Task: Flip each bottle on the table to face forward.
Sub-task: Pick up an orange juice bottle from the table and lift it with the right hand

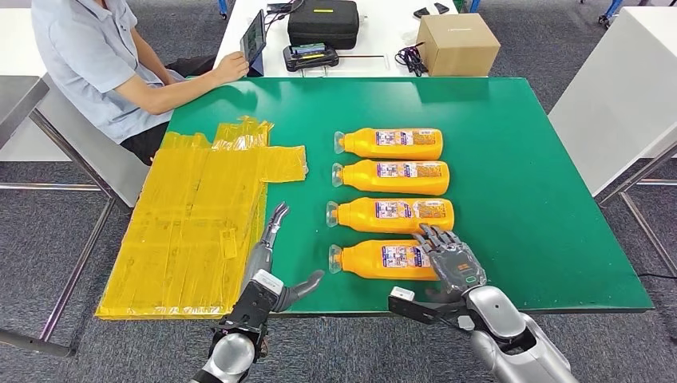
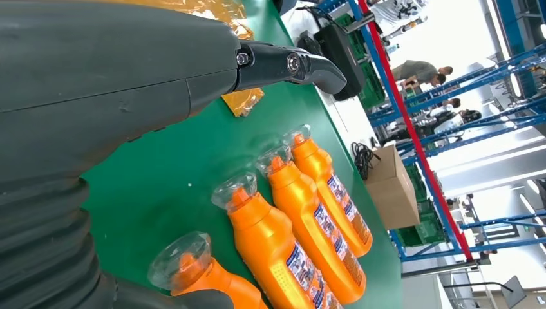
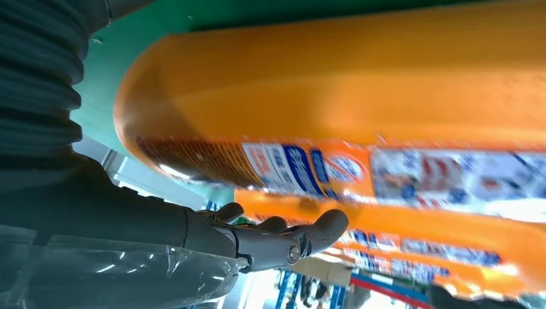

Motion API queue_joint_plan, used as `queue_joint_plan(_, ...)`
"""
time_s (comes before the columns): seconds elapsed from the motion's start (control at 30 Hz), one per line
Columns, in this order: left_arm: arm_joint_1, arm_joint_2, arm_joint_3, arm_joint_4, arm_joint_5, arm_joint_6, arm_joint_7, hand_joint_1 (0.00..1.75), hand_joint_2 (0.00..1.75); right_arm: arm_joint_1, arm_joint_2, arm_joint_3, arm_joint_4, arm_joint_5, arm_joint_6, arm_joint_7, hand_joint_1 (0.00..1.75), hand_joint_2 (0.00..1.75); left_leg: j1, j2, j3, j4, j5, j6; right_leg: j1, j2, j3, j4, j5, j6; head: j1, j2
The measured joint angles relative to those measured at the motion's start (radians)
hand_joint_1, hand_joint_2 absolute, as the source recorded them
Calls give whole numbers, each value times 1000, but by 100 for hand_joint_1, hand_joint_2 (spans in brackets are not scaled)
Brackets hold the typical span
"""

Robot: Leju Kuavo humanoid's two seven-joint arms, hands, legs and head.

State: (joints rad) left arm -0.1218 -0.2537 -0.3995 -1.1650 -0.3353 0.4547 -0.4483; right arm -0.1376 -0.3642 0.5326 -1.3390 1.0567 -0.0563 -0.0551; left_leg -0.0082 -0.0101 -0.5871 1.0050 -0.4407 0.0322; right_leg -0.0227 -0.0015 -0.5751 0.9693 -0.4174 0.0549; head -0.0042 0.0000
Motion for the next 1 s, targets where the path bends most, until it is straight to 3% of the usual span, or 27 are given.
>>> queue_joint_plan(0.53,-3,0,1,1,14,0,-20,0,175,-40,-83,34,5,-110,93,-38,0,175,0,0,0,0,0,0,0,0,0,0,0,0,0,0)
queue_joint_plan(0.67,-6,0,1,4,20,0,-24,0,175,-47,-98,45,5,-137,112,-45,170,175,0,0,0,0,0,0,0,0,0,0,0,0,0,0)
queue_joint_plan(1.0,-29,0,-1,28,46,-3,-47,0,175,-67,-141,60,14,-263,143,-73,175,175,0,0,0,1,0,0,0,0,0,0,0,0,0,0)
